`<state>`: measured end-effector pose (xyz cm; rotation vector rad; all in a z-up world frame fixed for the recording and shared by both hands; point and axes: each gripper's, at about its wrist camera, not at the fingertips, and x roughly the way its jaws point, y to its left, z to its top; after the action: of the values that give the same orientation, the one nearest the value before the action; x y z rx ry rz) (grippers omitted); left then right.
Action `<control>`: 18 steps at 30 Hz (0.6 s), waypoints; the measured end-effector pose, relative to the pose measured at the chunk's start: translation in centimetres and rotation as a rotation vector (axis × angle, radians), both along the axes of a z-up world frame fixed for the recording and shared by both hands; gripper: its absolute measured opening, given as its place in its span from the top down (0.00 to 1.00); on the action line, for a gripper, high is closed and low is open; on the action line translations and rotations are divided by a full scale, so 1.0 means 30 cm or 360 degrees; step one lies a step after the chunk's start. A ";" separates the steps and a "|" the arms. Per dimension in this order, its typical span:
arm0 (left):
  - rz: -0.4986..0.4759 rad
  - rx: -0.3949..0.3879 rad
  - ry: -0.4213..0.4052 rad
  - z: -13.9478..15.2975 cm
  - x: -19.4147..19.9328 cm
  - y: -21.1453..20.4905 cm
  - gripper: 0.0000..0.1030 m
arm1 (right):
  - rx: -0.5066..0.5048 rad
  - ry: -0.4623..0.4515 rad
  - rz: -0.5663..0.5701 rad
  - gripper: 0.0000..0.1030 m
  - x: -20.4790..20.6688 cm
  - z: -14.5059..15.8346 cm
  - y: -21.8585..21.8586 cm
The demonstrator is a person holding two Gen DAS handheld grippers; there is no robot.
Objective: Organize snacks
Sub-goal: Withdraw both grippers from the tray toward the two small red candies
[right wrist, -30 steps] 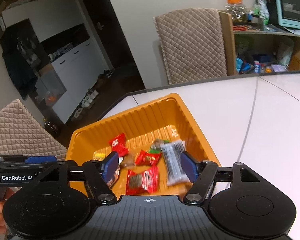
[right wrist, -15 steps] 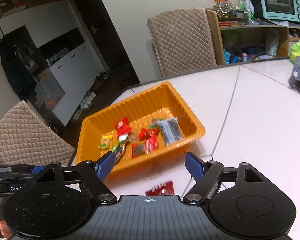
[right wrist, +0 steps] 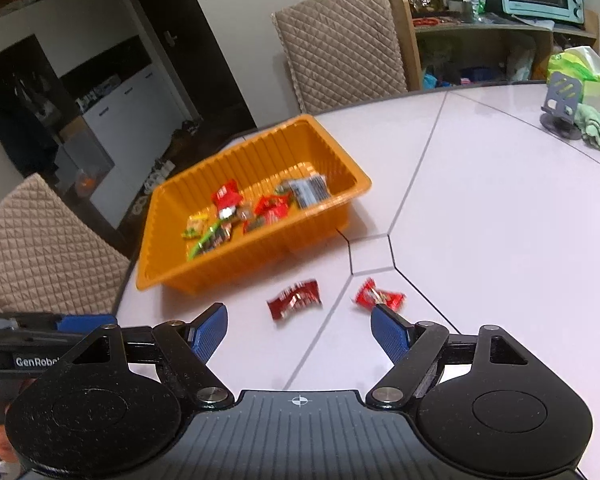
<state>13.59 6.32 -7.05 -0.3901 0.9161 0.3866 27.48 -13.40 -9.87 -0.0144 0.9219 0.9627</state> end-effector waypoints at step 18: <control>-0.0100 0.0005 0.0073 -0.047 0.005 -0.106 0.35 | -0.0172 -0.0002 0.0024 0.24 -0.050 -0.089 -0.078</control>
<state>13.73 3.14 -8.46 -0.3502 0.9698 0.3403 25.99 -15.73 -12.54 -0.1136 0.9733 0.9257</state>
